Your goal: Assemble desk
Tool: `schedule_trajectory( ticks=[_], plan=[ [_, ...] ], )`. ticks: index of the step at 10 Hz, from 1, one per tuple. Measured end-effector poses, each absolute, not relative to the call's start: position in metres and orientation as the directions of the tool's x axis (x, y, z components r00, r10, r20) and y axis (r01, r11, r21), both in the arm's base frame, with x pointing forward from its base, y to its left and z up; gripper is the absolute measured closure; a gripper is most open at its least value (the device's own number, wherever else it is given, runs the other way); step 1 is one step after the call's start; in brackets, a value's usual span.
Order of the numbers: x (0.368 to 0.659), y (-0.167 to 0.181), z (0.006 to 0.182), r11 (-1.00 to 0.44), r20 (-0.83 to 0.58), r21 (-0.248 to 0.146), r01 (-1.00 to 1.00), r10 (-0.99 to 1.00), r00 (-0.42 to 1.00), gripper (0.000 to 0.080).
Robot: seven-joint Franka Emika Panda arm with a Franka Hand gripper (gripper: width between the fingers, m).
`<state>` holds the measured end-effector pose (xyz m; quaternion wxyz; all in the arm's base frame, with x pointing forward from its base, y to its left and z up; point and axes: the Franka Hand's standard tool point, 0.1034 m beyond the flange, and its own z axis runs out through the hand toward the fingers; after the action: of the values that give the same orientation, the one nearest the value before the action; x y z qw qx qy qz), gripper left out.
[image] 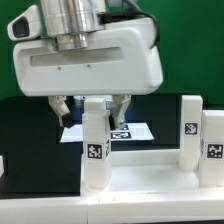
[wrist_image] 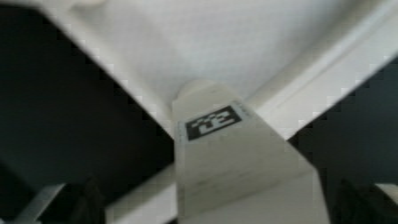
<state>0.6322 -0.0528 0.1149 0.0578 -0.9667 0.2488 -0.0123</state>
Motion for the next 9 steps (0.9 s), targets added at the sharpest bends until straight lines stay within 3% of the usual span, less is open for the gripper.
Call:
schedule_trajectory(
  ticks=[1,3,4,5,6,8,9],
  plan=[
    [0.632,-0.0535,0.1146,-0.841,-0.012,-0.119,-0.528,-0.531,0.848,0.0151],
    [0.6319,-0.0537,0.1144,-0.836,-0.013,-0.119,-0.535,-0.537,0.843,0.0407],
    [0.632,-0.0538,0.1145,-0.791,-0.023,-0.118,-0.601,-0.603,0.798,0.0407],
    [0.632,-0.0537,0.1144,-0.747,-0.031,-0.116,-0.655,-0.656,0.754,0.0515],
    [0.6319,-0.0539,0.1144,-0.718,-0.036,-0.115,-0.686,-0.687,0.726,0.0515],
    [0.6311,-0.0527,0.1146,-0.414,-0.081,-0.09,-0.906,-0.903,0.421,0.0515],
    [0.6323,-0.0518,0.1152,-0.182,-0.117,-0.083,-0.98,-0.975,0.191,0.0515]
  ],
)
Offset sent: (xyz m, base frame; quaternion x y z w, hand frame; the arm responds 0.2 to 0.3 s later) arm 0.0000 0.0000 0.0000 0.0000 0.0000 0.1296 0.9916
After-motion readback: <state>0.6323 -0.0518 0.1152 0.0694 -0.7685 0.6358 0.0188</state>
